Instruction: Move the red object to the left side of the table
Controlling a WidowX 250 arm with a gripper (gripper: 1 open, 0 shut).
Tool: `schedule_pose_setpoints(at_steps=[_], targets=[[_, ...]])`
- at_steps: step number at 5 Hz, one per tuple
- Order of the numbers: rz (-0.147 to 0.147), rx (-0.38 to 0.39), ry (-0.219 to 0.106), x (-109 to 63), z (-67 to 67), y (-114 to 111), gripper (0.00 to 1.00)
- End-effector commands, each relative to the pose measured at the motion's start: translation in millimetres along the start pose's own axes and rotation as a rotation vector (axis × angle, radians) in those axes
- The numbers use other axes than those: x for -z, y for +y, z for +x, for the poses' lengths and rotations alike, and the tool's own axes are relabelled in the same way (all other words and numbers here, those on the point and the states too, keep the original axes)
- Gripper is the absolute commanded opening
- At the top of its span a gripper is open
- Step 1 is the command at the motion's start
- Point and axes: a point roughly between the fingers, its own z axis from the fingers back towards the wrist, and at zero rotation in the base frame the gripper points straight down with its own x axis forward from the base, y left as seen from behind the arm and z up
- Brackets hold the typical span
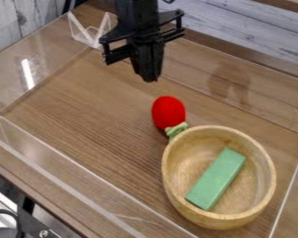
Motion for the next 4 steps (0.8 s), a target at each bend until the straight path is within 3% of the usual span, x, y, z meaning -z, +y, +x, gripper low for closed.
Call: schedule_pose_setpoints(at_steps=[1,2,4], targets=[[-0.035,-0.122,-0.035,-19.6,-6.3,-4.2,0.0],[-0.03,-0.236,-0.047,-27.4,-10.0,-5.7,0.0],[-0.001,-0.237,-0.052,-20.1,-17.1,-6.8,0.0]])
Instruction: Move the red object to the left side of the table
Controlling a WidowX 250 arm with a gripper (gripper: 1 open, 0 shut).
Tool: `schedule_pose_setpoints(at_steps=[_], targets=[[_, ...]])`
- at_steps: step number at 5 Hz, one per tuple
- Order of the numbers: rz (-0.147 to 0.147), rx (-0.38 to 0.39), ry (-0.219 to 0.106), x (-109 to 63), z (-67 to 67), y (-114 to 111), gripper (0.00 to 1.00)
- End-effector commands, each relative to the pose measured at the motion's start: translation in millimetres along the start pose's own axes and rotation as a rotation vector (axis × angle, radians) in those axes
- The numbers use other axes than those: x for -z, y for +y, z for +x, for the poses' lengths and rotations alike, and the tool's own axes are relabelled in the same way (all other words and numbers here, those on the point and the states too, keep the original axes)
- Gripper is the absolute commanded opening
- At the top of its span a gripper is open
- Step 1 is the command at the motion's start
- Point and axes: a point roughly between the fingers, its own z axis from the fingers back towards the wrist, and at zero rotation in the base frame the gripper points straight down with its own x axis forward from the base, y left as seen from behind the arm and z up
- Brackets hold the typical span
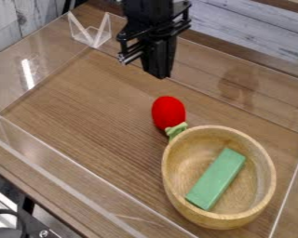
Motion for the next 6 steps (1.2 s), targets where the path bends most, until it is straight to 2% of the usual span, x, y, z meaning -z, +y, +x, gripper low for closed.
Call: schedule_pose_setpoints(at_steps=[1,3,5,6], targets=[[-0.024,0.038,-0.018,-11.3,-8.1,0.1,0.0],[0.011,0.126,-0.037,-9.9,-16.2,5.0,0.0],[0.033,0.066,-0.054,-1.8,-15.6,1.9,0.0],[0.041,0.053,-0.061,-2.2,-11.0,2.9,0.0]])
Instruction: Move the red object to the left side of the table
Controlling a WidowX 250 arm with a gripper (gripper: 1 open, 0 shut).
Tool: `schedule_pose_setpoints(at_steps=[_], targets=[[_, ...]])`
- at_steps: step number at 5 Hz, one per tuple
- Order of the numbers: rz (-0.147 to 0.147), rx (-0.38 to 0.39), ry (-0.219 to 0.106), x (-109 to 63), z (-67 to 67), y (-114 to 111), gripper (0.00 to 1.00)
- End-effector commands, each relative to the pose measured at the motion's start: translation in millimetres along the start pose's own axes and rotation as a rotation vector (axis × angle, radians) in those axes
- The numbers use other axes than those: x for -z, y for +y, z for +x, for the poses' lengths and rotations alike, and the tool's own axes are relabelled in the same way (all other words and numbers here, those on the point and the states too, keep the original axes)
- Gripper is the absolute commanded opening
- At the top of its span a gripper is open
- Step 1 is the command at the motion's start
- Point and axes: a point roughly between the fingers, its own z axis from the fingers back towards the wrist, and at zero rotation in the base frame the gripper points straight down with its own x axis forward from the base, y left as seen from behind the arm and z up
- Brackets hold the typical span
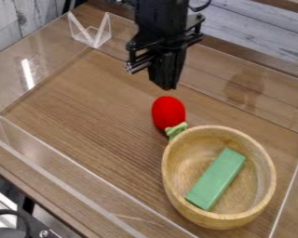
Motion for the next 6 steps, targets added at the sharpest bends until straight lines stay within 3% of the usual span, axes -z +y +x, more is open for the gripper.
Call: schedule_pose_setpoints(at_steps=[1,2,4,5,6], targets=[[-0.021,-0.022,-0.017,-8.5,6.4,-2.4,0.0],[-0.011,-0.062,-0.022,4.4,7.1,-7.7,0.0],[-0.029,-0.085,-0.011,-25.6,33.3,1.4,0.0],[-0.011,-0.118,-0.012,-6.8,29.4,2.1,1.0],[0.001,-0.139,-0.003,1.1,28.9,4.1,0.0]])
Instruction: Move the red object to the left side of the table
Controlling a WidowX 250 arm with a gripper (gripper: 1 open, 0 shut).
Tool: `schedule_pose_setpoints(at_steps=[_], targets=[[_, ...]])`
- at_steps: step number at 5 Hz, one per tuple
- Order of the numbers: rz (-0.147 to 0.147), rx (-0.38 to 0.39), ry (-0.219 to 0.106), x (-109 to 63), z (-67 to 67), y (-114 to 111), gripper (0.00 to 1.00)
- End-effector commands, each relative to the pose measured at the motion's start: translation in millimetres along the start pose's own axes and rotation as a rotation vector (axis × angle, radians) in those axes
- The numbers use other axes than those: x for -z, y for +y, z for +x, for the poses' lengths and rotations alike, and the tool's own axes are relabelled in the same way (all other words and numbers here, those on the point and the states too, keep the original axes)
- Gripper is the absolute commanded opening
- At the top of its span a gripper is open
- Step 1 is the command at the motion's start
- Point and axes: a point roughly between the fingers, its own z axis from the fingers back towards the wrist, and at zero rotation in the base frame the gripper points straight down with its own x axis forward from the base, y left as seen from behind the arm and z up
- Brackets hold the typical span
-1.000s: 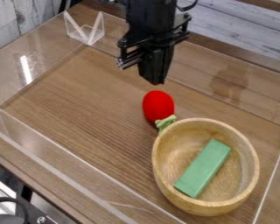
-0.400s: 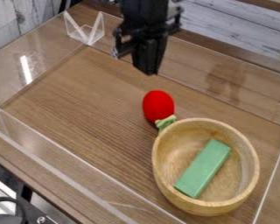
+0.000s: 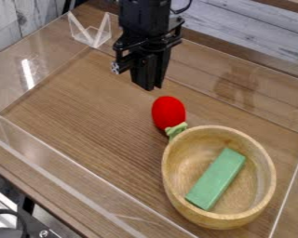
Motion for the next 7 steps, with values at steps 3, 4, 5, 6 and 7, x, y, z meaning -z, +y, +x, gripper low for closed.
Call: schedule_pose_setpoints(at_steps=[3,4,5,6,7], targets=[[-0.013,-0.142,0.015,-17.5,-4.6,-7.7,0.0],[-0.006,-0.172,0.013,-7.1,-30.0,-16.0,0.0],[0.0,-0.154,0.029,7.2,-35.5,-21.3,1.0],[0.005,-0.158,0.022,15.5,-31.6,-23.5,1.0],[0.009,-0.163,0.01,26.2,-27.1,-24.5,1.0]])
